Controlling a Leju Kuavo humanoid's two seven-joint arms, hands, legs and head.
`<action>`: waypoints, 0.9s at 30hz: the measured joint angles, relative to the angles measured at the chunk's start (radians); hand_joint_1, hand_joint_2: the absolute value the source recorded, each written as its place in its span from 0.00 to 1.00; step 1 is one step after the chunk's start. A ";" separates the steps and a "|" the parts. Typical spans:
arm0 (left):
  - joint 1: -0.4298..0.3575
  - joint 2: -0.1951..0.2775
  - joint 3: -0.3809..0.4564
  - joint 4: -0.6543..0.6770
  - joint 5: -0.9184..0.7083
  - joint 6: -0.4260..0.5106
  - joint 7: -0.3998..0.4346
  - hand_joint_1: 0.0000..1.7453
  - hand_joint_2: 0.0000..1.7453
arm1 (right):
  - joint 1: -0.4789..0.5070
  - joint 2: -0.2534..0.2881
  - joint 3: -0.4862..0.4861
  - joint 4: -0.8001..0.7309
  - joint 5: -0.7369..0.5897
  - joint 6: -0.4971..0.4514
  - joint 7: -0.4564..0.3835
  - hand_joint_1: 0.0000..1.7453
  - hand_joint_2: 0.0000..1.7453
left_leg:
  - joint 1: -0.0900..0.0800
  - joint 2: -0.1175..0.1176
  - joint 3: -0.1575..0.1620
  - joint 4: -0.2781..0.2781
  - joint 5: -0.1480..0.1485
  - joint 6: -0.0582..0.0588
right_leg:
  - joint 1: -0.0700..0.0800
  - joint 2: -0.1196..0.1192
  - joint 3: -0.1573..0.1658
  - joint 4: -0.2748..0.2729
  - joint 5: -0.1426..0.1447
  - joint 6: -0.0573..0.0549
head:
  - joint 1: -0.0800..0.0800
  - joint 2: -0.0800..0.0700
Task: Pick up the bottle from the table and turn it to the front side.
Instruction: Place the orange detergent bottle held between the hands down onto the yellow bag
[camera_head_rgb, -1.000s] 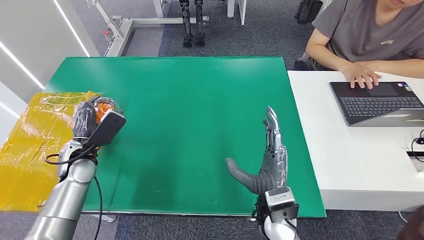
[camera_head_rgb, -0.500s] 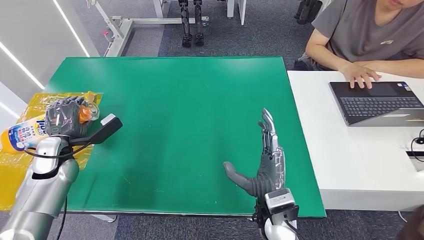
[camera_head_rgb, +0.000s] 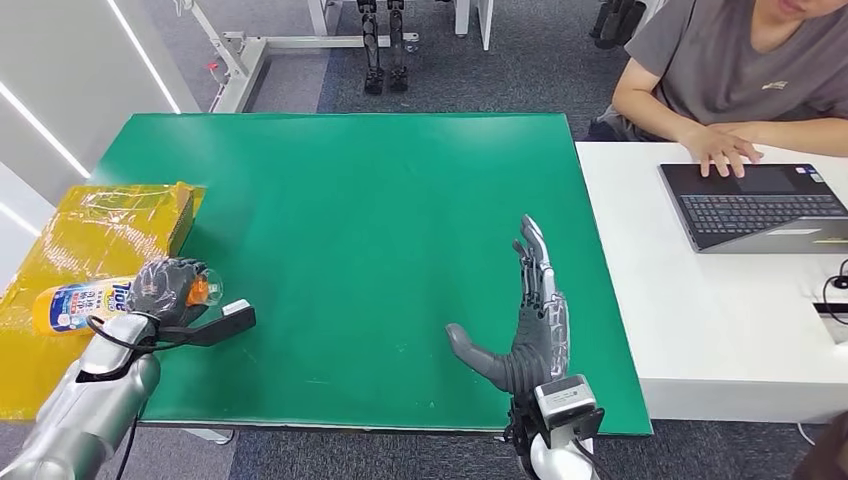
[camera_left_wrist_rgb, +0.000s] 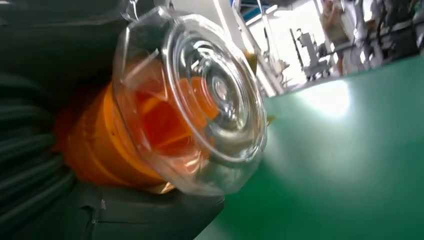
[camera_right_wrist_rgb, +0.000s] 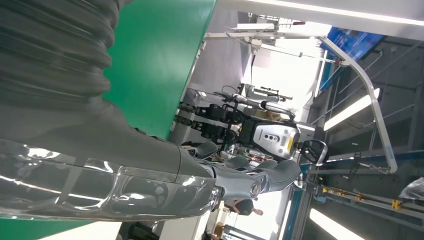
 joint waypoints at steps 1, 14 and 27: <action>-0.009 -0.001 -0.004 0.021 -0.005 -0.005 0.003 1.00 1.00 | 0.000 0.000 0.000 0.000 0.000 0.000 0.000 0.00 1.00 | 0.000 0.000 0.000 0.000 0.000 0.000 | 0.000 0.000 0.000 0.000 0.000 0.000 | 0.000 0.000; -0.096 -0.008 -0.058 0.175 -0.072 -0.006 0.039 0.25 1.00 | -0.002 0.002 0.000 0.000 0.002 -0.011 0.000 0.00 1.00 | 0.000 0.000 0.000 0.000 0.000 0.000 | 0.000 0.000 0.000 0.000 0.000 0.000 | 0.000 0.000; -0.122 -0.041 -0.063 0.206 -0.072 0.011 0.077 0.00 1.00 | -0.001 0.005 -0.001 0.000 0.008 -0.020 0.001 0.00 1.00 | 0.000 0.000 0.000 0.000 0.000 0.000 | 0.000 0.000 0.000 0.000 0.000 0.000 | 0.000 0.000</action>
